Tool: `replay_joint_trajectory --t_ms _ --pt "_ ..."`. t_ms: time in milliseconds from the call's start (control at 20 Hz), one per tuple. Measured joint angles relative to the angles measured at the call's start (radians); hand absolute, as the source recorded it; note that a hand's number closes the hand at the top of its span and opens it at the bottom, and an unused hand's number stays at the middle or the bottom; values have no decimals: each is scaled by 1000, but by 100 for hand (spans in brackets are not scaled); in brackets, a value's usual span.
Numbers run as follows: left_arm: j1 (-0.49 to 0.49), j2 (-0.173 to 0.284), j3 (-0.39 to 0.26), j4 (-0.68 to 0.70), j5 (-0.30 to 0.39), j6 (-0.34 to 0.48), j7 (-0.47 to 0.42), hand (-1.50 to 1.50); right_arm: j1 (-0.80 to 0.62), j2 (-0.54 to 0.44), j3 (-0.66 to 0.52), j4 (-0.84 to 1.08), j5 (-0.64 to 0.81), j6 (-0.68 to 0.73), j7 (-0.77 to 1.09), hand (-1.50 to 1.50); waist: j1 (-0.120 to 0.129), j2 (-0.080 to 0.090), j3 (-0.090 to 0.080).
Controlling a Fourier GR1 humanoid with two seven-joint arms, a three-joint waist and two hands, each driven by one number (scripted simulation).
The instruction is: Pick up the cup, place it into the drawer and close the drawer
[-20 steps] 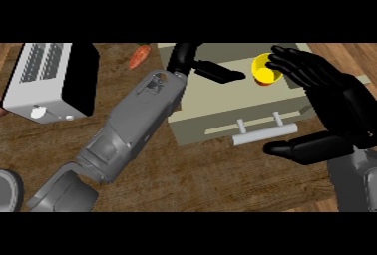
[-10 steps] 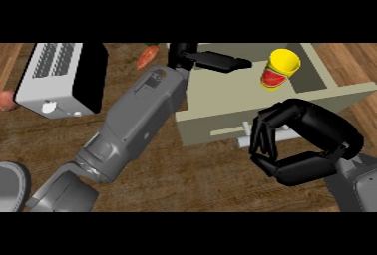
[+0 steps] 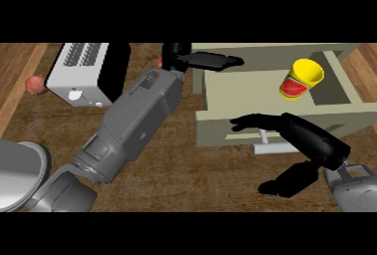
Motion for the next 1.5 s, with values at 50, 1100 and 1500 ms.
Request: replay_joint_trajectory --t_ms 50,1100,1500 --pt "10 1 5 -1 1 -11 -11 -150 0 3 10 33 42 -18 -16 -150 11 -1 0" --pt "267 126 30 -211 20 -179 -19 -150 -402 90 -54 1063 358 -342 -474 150 170 7 3" --pt "328 167 19 -269 21 -228 4 -150 -482 69 -150 1193 289 -321 -549 150 198 12 10"
